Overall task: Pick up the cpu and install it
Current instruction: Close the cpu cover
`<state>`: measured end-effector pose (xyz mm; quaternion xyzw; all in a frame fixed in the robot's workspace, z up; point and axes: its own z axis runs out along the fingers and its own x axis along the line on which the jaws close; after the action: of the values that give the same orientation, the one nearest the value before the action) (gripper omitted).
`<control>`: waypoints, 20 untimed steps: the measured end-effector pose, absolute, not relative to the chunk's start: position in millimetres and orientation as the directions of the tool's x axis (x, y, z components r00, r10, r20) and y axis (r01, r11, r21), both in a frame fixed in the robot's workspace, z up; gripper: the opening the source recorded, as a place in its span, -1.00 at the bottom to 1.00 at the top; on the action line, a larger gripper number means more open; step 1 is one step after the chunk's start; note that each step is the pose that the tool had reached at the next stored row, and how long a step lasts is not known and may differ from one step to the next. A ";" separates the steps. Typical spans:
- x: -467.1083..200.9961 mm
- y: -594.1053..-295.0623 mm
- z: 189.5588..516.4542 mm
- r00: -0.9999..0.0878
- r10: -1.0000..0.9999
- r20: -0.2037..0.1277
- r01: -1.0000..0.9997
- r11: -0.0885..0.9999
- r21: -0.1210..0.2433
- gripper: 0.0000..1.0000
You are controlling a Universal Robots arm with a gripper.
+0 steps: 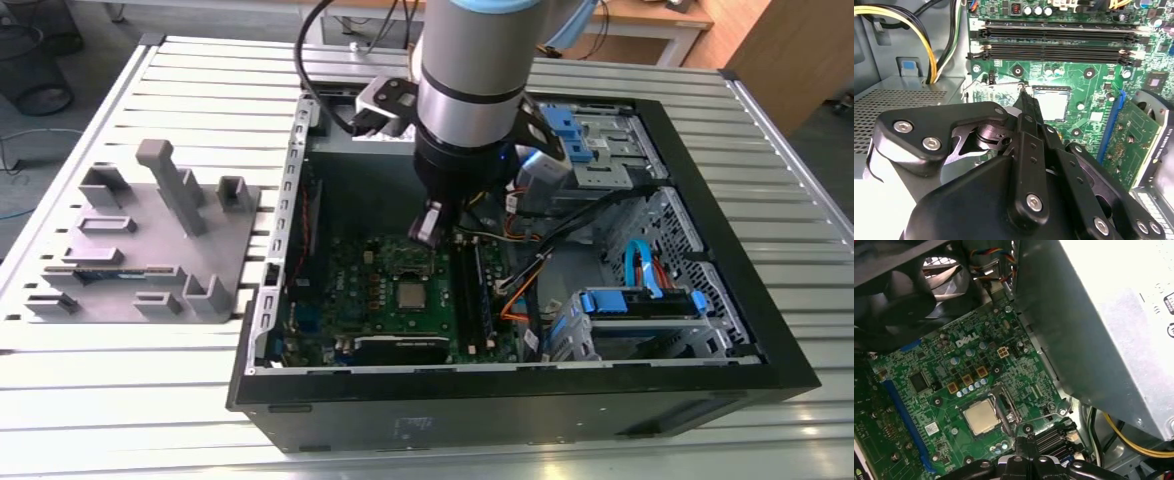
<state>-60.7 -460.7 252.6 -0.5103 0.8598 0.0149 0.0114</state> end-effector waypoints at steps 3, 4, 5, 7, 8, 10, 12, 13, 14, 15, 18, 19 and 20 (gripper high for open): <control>-60.8 -464.0 252.7 -0.476 -0.879 -0.035 -0.879 0.476 0.014 -0.79; -60.8 -465.1 252.7 -0.475 -0.879 -0.035 -0.880 0.475 0.014 -0.79; -60.8 -466.2 252.7 -0.475 -0.880 -0.035 -0.880 0.474 0.014 -0.79; -60.8 -466.3 252.6 -0.474 -0.880 -0.034 -0.881 0.474 0.014 -0.79; -60.8 -466.4 252.7 -0.474 -0.880 -0.034 -0.881 0.473 0.013 -0.79; -60.7 -466.4 252.7 -0.473 -0.880 -0.031 -0.881 0.473 0.012 -0.79; -60.8 -466.4 252.7 -0.473 -0.880 -0.026 -0.881 0.473 0.009 -0.79; -60.8 -466.3 252.8 -0.474 -0.880 -0.022 -0.881 0.474 0.007 -0.79; -60.8 -466.3 252.7 -0.474 -0.881 -0.018 -0.881 0.474 0.005 -0.79; -60.7 -466.3 252.7 -0.474 -0.881 -0.014 -0.881 0.474 0.003 -0.79; -60.8 -466.3 252.7 -0.473 -0.881 -0.013 -0.881 0.474 0.002 -0.79; -60.8 -466.3 252.7 -0.474 -0.881 -0.012 -0.881 0.474 0.002 -0.79; -60.8 -466.3 252.7 -0.474 -0.881 -0.012 -0.881 0.474 0.002 -0.79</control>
<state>-60.8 -466.3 252.7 -0.5130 0.8583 0.0040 0.0048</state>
